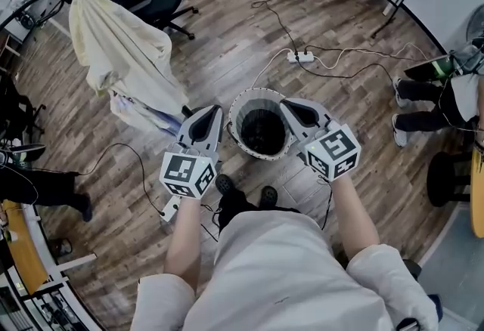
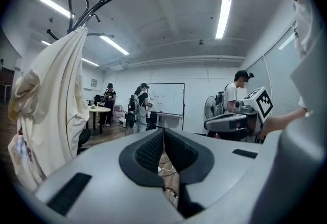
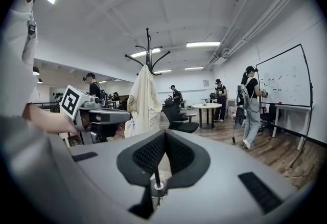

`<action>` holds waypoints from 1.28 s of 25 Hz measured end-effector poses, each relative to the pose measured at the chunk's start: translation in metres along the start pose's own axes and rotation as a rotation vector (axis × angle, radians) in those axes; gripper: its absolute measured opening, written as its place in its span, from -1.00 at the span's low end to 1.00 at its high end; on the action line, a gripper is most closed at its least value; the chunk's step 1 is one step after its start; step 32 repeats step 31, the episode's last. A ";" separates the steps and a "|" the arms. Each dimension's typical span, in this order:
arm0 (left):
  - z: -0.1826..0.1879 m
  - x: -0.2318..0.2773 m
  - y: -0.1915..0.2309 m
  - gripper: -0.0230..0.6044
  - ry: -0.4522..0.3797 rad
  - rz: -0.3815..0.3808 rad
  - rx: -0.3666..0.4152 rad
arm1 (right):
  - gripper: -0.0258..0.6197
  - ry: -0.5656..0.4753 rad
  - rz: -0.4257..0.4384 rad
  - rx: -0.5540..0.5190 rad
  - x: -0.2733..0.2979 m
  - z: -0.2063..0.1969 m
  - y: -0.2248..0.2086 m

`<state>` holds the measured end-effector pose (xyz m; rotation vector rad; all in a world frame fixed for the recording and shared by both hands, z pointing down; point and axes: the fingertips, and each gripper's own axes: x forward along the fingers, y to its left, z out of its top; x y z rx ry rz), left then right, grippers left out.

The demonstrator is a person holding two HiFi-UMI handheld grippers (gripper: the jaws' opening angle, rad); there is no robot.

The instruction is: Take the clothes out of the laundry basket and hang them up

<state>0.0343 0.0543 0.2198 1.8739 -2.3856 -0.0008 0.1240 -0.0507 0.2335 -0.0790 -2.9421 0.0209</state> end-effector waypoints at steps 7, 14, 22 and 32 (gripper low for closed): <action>-0.001 0.008 -0.015 -0.85 0.009 -0.023 0.009 | -0.91 0.000 0.002 0.001 -0.003 -0.005 0.004; 0.001 0.007 -0.021 -0.85 0.010 -0.039 0.011 | -0.91 -0.009 0.000 0.008 -0.005 -0.003 0.006; 0.001 0.007 -0.021 -0.85 0.005 -0.045 0.003 | -0.91 -0.002 0.010 0.005 0.000 -0.004 0.012; -0.002 0.005 -0.012 -0.85 0.012 -0.032 -0.009 | -0.91 0.006 0.006 0.002 0.004 -0.004 0.009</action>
